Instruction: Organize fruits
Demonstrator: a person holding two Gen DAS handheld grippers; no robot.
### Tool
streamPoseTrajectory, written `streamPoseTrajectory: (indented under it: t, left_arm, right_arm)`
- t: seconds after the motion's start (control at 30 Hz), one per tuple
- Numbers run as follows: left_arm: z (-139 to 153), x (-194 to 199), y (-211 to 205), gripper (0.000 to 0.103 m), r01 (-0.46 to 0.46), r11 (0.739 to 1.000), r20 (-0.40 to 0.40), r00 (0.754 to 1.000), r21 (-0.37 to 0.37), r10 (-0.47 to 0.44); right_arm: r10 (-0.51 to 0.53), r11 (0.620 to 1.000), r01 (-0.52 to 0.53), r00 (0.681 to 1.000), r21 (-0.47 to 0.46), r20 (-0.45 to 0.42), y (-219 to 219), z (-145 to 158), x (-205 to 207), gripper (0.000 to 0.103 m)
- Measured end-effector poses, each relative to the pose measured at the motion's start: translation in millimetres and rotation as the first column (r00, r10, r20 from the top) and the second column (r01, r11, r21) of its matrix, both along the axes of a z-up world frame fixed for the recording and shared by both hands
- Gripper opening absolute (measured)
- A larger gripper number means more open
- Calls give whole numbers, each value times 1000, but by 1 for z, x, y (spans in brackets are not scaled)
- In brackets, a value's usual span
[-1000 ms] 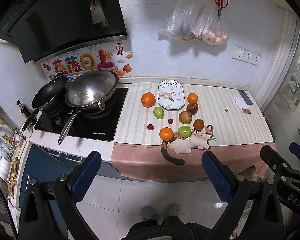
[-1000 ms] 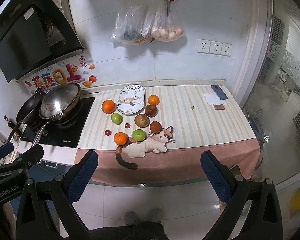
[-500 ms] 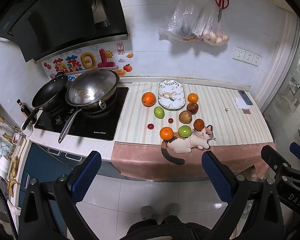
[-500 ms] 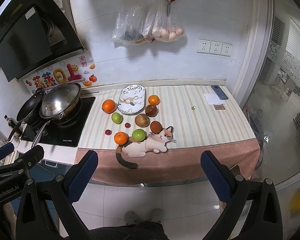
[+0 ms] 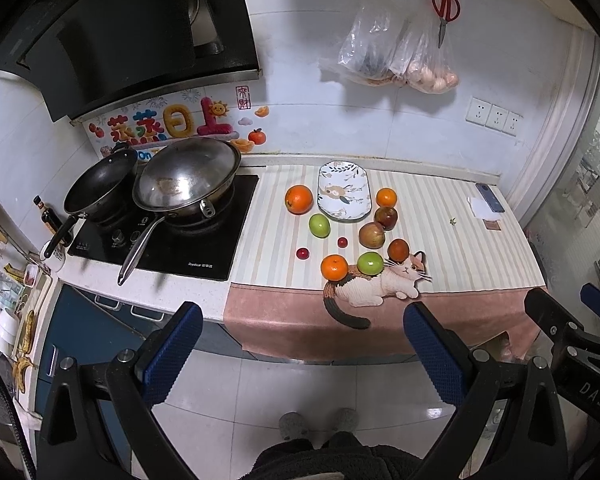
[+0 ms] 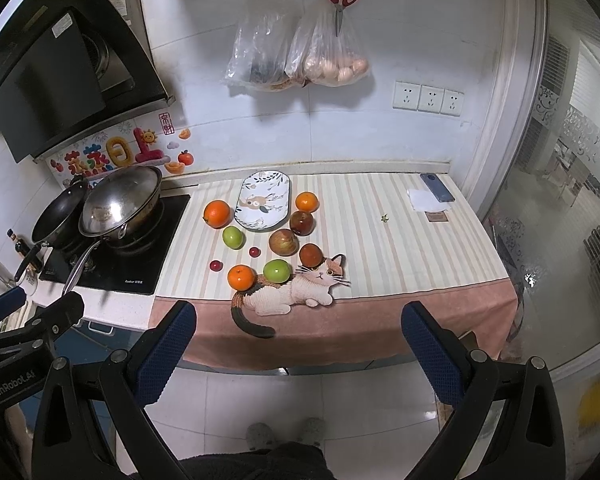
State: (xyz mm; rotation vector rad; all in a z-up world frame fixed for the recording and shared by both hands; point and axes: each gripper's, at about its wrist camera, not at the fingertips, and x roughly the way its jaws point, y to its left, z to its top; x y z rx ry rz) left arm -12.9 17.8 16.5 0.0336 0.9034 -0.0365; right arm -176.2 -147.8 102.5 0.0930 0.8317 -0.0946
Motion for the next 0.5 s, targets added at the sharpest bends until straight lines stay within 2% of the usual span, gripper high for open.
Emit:
streamPoseTrajectory:
  t: [0.43, 0.5]
  left_arm:
    - [-3, 0, 6, 103, -4, 1000, 5, 1000, -10, 4]
    - [-5, 7, 9, 103, -11, 1000, 20, 1000, 8, 11]
  right_arm:
    - [-14, 1000, 14, 1000, 3, 4, 1, -1, 1, 103]
    - [-31, 999, 31, 999, 19, 9, -1, -2, 6, 103]
